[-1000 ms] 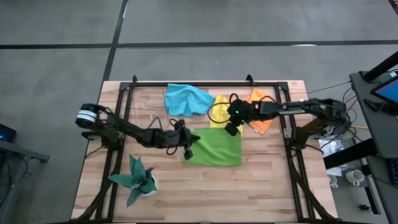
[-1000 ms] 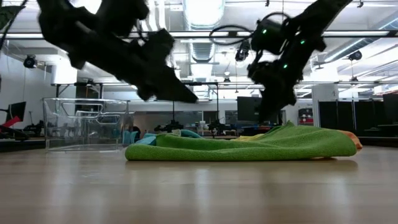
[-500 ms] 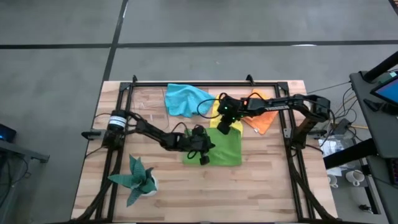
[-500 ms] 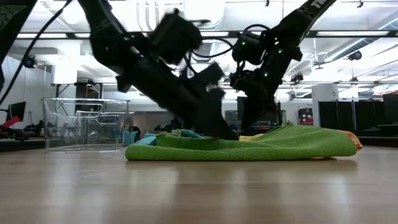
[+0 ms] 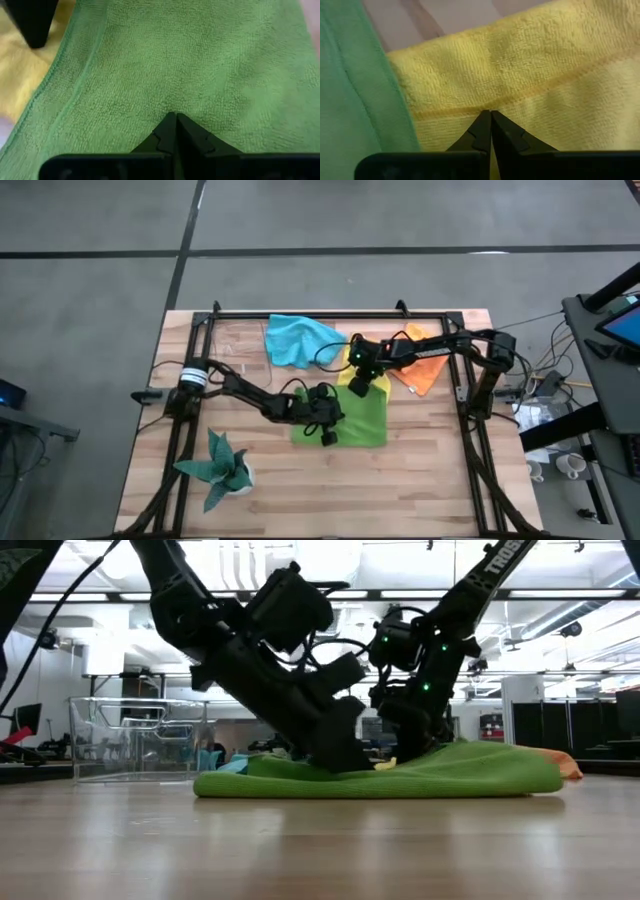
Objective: Roll microfiber towels into tight, uniform cylinder then place into a basket
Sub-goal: Fold the green microfiber towel
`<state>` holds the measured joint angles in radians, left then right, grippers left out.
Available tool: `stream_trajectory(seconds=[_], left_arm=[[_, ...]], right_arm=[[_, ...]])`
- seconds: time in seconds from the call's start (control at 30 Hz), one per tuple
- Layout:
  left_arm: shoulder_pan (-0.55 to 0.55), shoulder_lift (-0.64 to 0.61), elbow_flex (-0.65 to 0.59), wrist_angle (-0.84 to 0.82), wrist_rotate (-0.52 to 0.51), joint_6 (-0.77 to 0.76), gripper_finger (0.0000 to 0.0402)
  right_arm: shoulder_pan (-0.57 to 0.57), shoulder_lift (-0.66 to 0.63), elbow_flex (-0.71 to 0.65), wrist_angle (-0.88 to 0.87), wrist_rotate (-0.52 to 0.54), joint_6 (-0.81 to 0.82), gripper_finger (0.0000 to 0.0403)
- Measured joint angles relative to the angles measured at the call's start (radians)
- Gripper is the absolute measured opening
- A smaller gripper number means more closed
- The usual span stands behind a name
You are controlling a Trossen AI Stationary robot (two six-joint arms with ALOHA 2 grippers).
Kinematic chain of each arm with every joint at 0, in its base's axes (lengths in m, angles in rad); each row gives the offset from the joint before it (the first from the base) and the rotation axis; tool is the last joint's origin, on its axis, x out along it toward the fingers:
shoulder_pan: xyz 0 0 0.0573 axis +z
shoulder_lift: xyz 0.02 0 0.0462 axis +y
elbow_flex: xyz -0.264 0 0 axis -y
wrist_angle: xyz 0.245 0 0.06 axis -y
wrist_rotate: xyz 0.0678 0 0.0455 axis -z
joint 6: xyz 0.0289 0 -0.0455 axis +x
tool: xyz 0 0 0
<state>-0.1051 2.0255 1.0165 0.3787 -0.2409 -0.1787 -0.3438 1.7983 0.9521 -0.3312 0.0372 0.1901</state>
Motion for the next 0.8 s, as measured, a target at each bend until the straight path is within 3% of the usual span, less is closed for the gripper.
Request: stream_trajectory(seconds=[0.6, 0.8], left_arm=[[-0.032, -0.08, -0.01, -0.134, 0.005, -0.025, 0.0], [-0.034, -0.081, -0.01, -0.181, 0.002, -0.026, 0.0]], right_arm=[[-0.068, -0.086, -0.116, -0.139, 0.223, -0.008, 0.0008], [-0.081, -0.167, -0.15, -0.303, 0.301, 0.005, 0.0008]])
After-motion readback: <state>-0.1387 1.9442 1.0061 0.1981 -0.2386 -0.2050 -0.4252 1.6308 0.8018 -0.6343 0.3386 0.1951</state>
